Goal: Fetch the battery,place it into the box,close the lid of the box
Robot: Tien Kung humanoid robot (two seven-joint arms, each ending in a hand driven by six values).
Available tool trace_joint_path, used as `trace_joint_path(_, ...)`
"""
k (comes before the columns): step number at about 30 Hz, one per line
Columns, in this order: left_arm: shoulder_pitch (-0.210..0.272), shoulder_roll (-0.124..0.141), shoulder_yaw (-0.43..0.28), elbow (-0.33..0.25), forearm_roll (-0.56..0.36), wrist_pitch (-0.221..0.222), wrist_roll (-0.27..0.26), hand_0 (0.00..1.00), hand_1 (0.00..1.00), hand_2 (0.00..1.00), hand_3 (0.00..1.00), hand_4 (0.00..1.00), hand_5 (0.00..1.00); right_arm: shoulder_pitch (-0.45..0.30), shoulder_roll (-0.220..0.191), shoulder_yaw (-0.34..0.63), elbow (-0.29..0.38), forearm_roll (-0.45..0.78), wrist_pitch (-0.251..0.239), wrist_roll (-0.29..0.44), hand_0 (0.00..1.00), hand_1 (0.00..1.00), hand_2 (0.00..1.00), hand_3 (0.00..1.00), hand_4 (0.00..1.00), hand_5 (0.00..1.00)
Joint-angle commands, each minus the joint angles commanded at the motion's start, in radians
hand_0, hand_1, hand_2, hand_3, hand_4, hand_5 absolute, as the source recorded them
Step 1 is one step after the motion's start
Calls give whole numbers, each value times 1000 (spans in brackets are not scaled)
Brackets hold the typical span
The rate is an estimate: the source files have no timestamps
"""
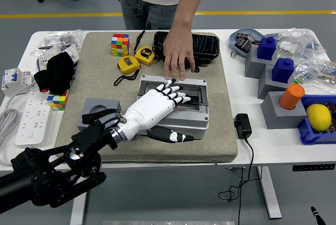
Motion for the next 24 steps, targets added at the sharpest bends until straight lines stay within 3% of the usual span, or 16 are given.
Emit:
trace_joint_path(13,1,3,37,-1,-9,-3,0,998,939,814,785,998,998,0,0,4,0,-6,0,-1,861,826,775,789,998,998)
trace_joint_path(24,4,1,10,-3,-6,2,-5,998,934,812,787,998,998,-3,1,4,0,-9,1,-2,858,826,775,789,998,998)
